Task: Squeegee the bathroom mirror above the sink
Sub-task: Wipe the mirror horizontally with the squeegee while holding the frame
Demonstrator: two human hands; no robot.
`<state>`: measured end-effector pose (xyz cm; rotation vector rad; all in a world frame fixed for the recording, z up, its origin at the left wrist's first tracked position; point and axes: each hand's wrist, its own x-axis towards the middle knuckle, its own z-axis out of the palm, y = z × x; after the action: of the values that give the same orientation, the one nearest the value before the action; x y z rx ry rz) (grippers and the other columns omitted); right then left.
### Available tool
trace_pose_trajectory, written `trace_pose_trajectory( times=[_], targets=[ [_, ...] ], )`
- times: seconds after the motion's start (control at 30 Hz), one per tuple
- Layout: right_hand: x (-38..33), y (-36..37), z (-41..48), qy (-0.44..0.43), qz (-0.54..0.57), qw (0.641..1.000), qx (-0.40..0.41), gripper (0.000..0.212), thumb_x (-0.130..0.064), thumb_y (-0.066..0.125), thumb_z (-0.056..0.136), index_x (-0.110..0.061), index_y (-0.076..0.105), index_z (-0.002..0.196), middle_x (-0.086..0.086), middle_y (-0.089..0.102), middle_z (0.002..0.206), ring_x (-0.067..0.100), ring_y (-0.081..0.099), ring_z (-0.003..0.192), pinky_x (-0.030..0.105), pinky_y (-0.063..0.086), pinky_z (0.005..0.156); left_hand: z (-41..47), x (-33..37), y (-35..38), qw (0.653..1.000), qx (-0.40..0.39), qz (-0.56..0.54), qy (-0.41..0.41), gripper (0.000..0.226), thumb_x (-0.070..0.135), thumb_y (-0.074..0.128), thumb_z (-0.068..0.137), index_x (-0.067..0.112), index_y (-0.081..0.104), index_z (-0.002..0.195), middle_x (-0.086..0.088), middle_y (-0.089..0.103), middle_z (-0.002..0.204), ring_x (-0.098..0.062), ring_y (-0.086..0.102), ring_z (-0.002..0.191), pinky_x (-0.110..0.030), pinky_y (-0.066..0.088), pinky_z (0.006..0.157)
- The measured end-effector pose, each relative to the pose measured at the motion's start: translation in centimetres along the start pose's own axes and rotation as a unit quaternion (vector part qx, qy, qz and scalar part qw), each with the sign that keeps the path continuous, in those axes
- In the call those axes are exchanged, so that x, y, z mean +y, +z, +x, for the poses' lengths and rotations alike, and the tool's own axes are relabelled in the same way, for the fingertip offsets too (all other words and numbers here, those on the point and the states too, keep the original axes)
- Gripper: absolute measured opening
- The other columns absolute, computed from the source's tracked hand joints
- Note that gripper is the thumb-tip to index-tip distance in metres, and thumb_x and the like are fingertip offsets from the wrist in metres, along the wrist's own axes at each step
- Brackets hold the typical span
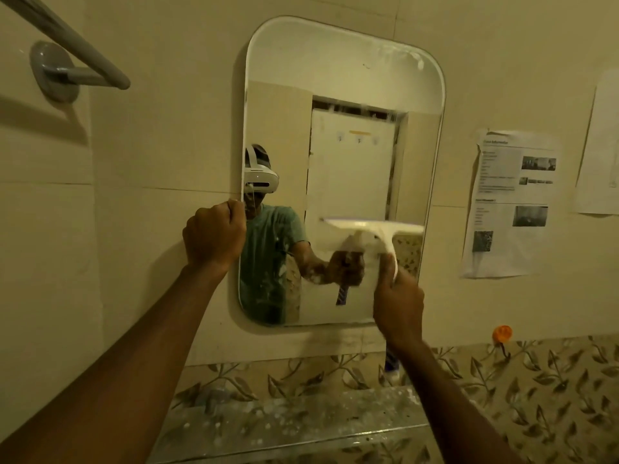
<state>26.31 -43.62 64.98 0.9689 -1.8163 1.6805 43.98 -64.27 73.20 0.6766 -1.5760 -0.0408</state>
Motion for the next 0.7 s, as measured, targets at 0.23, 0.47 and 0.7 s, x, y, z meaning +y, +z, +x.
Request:
trace_pose_trajectory(
  times=[0.23, 0.47, 0.7],
  targets=[
    [4.6, 0.1, -8.2, 0.073, -0.018, 0.997, -0.024, 0.056, -0.061, 0.026, 0.092, -0.022, 0.052, 0.060, -0.003, 0.049, 0.048, 0.004, 0.052, 0.044, 0.016, 0.031, 0.034, -0.1, 0.2, 0.0, 1.000, 0.004, -0.001, 0.003, 0.054, 0.029, 0.035, 0.099, -0.001, 0.062, 0.063, -0.004, 0.046, 0.051, -0.016, 0.039, 0.043, -0.020, 0.025, 0.050],
    [-0.3, -2.0, 1.2, 0.017, 0.017, 1.000, -0.015, 0.055, -0.051, 0.031, 0.101, -0.011, 0.062, 0.080, 0.017, 0.064, 0.071, 0.031, 0.062, 0.060, 0.041, 0.054, 0.052, 0.1, 0.2, -0.1, 1.000, 0.005, -0.001, -0.003, 0.055, 0.029, 0.035, 0.099, -0.001, 0.061, 0.061, -0.002, 0.043, 0.050, -0.012, 0.033, 0.040, -0.017, 0.021, 0.050],
    [4.3, -0.6, -6.5, 0.071, -0.029, 0.997, -0.020, 0.054, -0.057, 0.028, 0.094, -0.021, 0.050, 0.061, -0.005, 0.047, 0.048, 0.003, 0.047, 0.038, 0.014, 0.029, 0.033, 0.1, 0.4, 0.1, 1.000, 0.016, 0.023, -0.003, 0.058, 0.033, 0.031, 0.097, -0.002, 0.063, 0.065, -0.006, 0.047, 0.053, -0.021, 0.043, 0.046, -0.022, 0.026, 0.052]
  ],
)
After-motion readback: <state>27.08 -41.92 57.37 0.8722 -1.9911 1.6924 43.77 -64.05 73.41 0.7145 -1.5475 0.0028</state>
